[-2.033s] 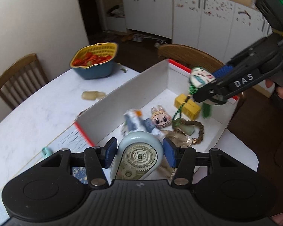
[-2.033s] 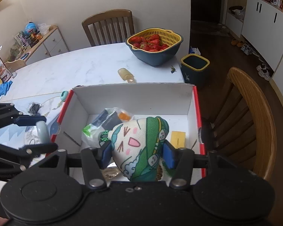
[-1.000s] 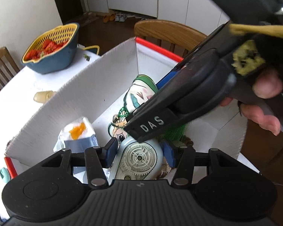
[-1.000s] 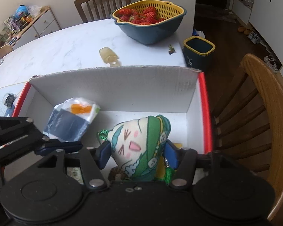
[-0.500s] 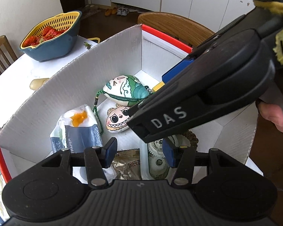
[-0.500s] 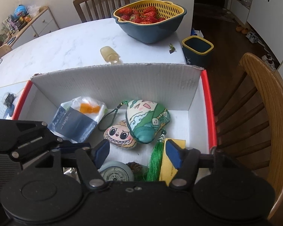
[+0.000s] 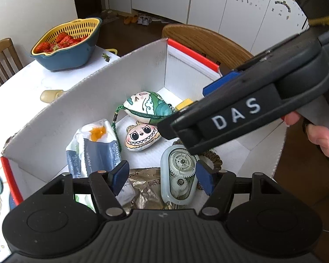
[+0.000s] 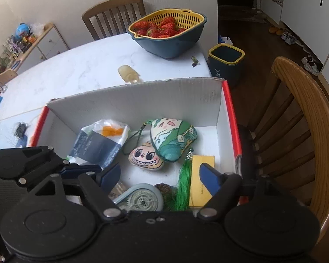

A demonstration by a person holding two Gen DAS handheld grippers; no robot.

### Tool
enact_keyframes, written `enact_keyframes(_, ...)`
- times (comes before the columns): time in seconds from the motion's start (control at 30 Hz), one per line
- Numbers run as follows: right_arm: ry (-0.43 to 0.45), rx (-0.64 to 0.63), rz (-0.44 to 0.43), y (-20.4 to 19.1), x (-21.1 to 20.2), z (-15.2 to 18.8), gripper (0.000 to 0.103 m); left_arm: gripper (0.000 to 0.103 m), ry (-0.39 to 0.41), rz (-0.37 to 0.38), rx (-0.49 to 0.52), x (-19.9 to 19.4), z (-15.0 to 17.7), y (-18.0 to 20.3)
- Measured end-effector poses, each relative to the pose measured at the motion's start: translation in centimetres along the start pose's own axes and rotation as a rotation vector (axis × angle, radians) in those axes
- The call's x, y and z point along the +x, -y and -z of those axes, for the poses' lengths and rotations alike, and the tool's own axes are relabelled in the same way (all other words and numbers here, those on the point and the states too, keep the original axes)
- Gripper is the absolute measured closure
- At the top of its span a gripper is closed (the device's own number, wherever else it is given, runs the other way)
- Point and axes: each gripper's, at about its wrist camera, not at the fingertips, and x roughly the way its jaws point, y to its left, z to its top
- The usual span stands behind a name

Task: Organize objects
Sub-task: 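Open right tool to drop the plush charm while left tool releases the tape dispenser inside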

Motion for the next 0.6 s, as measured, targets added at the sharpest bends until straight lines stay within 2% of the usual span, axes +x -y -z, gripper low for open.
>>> enact_keyframes(0.13, 0.015, 0.017, -0.012, -0.3, -1.0, 0.5, 0.02, 0.036, 0.021, 0.007, -0.012, -1.3, 0.3, -0.2)
enact_keyframes(0.2, 0.027, 0.025, -0.02, -0.4, -1.6, 0.7, 0.018, 0.027, 0.034, 0.009, -0.018, -2.0, 0.5, -0.3)
enact_keyframes(0.37, 0.078, 0.034, -0.038, -1.3, -3.5, 1.3, 0.01, 0.026, 0.081, 0.015, -0.032, -4.2, 0.9, -0.7)
enact_keyframes(0.6, 0.154, 0.051, -0.059, -2.9, -6.1, 2.2, 0.007, 0.024, 0.138, 0.01, -0.058, -7.0, 1.8, -1.5)
